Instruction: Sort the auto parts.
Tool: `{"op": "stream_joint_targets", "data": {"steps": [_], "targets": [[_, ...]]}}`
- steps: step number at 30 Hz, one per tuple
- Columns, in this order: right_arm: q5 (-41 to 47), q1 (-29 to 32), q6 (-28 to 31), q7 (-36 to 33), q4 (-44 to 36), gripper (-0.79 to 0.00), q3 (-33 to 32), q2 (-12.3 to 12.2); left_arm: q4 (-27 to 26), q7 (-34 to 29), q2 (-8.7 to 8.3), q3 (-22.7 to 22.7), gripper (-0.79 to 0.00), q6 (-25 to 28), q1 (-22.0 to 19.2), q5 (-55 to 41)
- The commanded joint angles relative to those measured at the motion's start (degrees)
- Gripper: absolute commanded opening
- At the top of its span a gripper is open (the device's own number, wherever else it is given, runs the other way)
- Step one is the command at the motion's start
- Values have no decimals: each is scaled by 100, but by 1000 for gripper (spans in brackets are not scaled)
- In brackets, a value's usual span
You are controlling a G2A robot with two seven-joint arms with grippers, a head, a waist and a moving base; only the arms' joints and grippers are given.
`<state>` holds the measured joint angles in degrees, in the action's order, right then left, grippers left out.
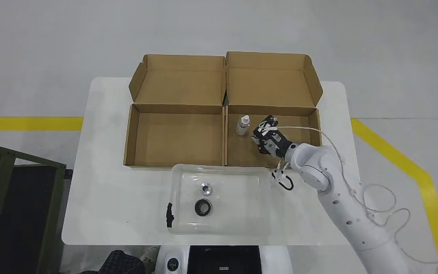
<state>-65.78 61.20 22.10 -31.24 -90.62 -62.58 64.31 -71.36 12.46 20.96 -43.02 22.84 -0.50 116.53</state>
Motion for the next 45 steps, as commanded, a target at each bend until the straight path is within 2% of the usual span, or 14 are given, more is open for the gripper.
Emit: {"op": "stream_joint_targets", "data": {"steps": [1,2,5,10,12,17,24,29,35,45], "targets": [[-9,-43,-13,-35,64,-683,36,13,0,0,0,0,0,0,0,0],[-8,-66,-19,-31,108,-665,55,21,0,0,0,0,0,0,0,0],[0,-136,-36,-14,207,-489,100,43,0,0,0,0,0,0,0,0],[0,-169,-89,7,151,-274,114,63,0,0,0,0,0,0,0,0],[-33,-127,-109,30,46,-163,65,54,0,0,0,0,0,0,0,0],[-180,141,-101,51,-476,-148,-234,-16,0,0,0,0,0,0,0,0],[-246,825,87,114,-1597,-126,-741,-138,0,0,0,0,0,0,0,0],[-244,1242,275,227,-2159,-114,-877,-183,0,0,0,0,0,0,0,0],[-329,1586,532,417,-2603,-95,-787,-205,0,0,0,0,0,0,0,0],[-558,1869,888,690,-2766,-95,-269,-192,0,0,0,0,0,0,0,0]]}}
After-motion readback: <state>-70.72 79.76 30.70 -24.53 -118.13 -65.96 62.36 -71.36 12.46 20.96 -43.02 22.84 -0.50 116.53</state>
